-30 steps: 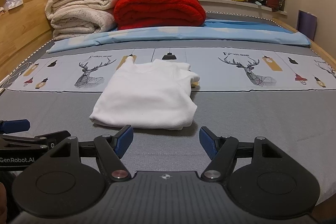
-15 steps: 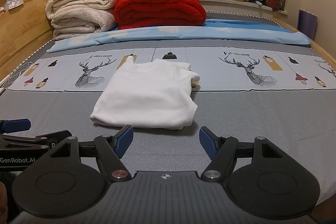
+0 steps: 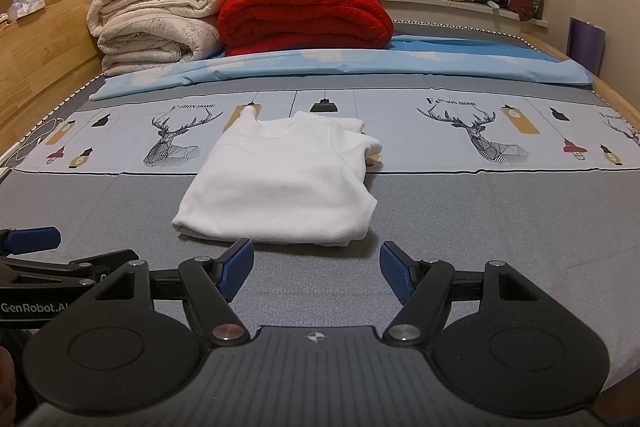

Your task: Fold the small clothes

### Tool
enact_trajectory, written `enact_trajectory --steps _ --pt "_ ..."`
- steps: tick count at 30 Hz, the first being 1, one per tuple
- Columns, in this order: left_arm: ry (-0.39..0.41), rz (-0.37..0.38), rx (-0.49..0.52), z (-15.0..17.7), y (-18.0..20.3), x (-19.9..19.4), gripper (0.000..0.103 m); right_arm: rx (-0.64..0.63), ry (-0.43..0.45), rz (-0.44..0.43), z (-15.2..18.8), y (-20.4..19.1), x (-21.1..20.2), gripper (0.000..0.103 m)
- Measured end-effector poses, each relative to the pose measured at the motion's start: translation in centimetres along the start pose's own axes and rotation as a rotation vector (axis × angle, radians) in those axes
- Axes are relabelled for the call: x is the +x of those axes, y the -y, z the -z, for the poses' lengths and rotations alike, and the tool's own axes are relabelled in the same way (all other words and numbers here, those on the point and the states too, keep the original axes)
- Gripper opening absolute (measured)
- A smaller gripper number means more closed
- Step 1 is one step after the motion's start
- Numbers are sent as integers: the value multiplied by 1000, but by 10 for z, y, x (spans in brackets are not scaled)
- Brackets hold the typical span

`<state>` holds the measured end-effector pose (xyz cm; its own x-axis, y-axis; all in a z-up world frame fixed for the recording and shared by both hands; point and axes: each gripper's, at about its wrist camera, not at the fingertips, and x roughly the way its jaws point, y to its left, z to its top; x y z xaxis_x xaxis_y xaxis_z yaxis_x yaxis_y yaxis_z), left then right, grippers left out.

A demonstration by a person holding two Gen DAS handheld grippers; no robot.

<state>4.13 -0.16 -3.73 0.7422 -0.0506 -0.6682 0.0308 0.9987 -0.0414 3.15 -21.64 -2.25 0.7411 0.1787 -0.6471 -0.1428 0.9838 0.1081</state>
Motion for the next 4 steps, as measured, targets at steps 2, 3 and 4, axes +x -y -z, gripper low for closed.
enact_trajectory --steps 2,3,4 --pt "1 0 0 0 0 0 103 1 0 0 0 0 0 71" --pt "1 1 1 0 0 0 103 1 0 -1 0 0 0 71" --pt "1 0 0 0 0 0 103 1 0 -1 0 0 0 71"
